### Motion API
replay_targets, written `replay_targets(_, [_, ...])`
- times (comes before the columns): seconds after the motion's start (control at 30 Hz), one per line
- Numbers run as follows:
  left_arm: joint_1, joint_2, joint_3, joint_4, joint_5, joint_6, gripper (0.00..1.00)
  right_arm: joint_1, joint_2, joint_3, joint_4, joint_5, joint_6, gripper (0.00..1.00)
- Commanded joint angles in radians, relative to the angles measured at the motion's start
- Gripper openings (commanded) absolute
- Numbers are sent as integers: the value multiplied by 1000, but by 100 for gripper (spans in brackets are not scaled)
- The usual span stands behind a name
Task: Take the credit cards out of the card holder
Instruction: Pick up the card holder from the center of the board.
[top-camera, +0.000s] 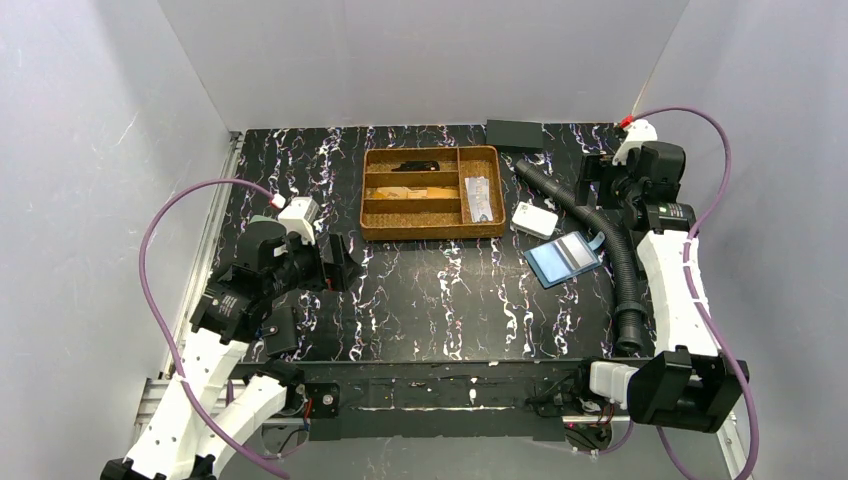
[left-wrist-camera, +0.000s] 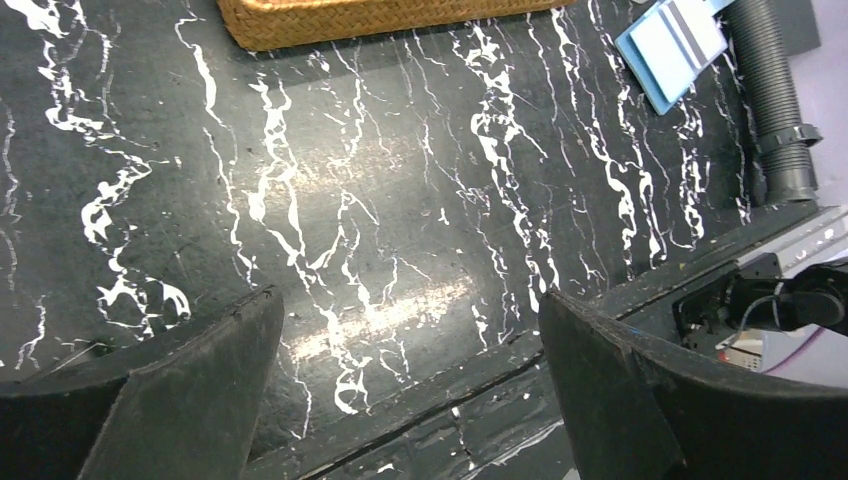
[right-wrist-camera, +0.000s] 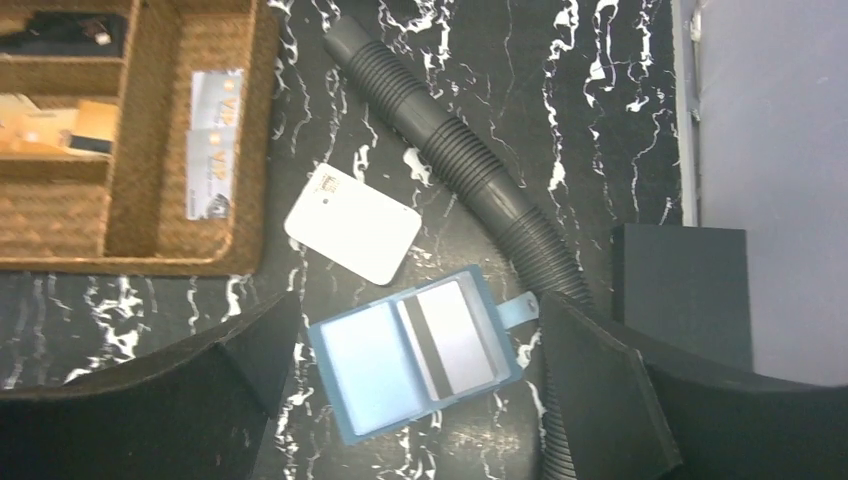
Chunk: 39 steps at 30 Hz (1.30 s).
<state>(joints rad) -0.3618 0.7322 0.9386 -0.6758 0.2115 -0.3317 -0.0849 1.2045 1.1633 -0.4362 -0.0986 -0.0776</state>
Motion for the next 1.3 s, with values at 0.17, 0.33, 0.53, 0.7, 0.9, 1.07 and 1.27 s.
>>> replay_targets(0.17, [2, 3, 34, -36, -110, 52, 98, -4, -61, -33, 78, -138, 82, 98])
replay_targets(0.33, [9, 37, -5, -4, -167, 71, 98, -3, -93, -126, 167, -353, 24, 98])
replay_targets(0.53, [73, 87, -62, 71, -169, 64, 98, -4, -56, -211, 211, -572, -54, 98])
replay_targets(0.7, [212, 148, -106, 164, -135, 69, 98, -4, -33, -294, 271, -681, -74, 98])
replay_targets(0.9, [324, 222, -112, 247, -97, 108, 98, -3, -52, -313, 241, -696, -102, 98])
replay_targets(1.07, [353, 346, -45, 227, -151, 185, 98, -3, -84, -332, 254, -690, -93, 98])
replay_targets(1.27, [440, 513, -2, 241, -248, 255, 98, -3, -59, -323, 240, -691, -90, 98])
